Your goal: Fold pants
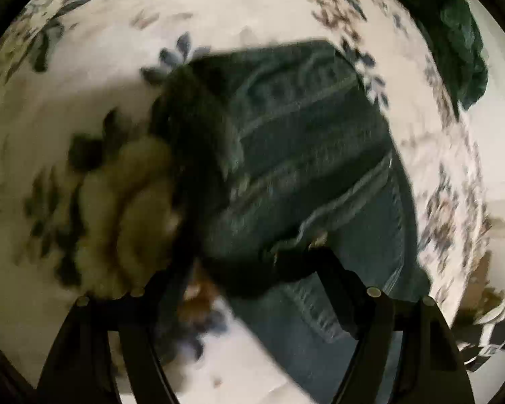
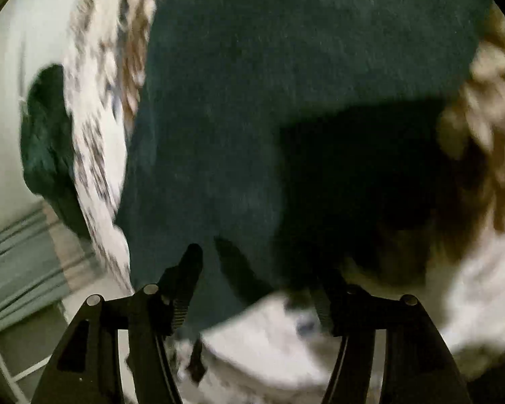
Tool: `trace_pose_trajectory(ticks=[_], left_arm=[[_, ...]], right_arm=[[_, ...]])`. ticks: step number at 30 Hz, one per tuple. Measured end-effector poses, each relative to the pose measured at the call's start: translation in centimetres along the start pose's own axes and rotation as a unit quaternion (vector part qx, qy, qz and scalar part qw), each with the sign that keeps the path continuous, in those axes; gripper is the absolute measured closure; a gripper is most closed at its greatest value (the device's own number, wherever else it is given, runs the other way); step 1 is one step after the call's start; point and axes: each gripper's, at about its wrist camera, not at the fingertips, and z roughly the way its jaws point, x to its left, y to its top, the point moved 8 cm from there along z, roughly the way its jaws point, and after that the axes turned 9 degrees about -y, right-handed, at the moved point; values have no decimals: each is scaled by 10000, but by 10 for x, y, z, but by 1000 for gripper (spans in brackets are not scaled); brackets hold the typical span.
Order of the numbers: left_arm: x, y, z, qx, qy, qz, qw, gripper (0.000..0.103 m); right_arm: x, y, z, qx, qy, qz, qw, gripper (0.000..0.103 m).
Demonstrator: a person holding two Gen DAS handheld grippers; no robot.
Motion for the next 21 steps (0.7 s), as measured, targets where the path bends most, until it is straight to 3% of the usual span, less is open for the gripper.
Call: trace_pose_trajectory(ticks=[1, 2, 3, 4, 6, 10, 12, 14, 16, 18, 21], left_arm=[[-1, 4, 1, -38, -83, -8, 10000, 33], [-2, 8, 1, -102, -163, -36, 9998, 36], [-3, 10, 1, -139, -230, -56, 9996, 46], [-3, 11, -1, -169, -288, -56, 9994, 56], [-5, 10, -11, -251, -350, 70, 9990, 69], [-6, -1, -36, -267, -495, 394, 9976, 74], [-6, -3, -25, -163, -404, 456, 9980, 73], [4, -4, -15, 4, -423, 255, 9988, 66], [9, -3, -16, 146, -495, 37, 9987, 60], [5, -5, -27, 221, -464, 119, 9986, 56], [-4, -13, -47, 176, -194, 461, 9986, 58]], right_arm=[[-2, 3, -1, -138, 136, 104, 9998, 40], [-4, 5, -2, -261, 206, 209, 9992, 48], [-7, 6, -4, -404, 160, 265, 9987, 73], [-10, 6, -5, -488, 66, 232, 9985, 84], [-15, 3, -13, -538, 130, 169, 9983, 93], [-11, -10, -37, -559, 88, -230, 9981, 95], [-10, -12, -45, -544, -197, -555, 9968, 95], [-16, -11, -36, -269, -552, -748, 9953, 94], [-24, -4, -30, 22, -923, -803, 9925, 79], [-27, -4, -39, 215, -1271, -960, 9870, 65], [-13, -21, -64, 490, -1821, -1590, 9691, 59]])
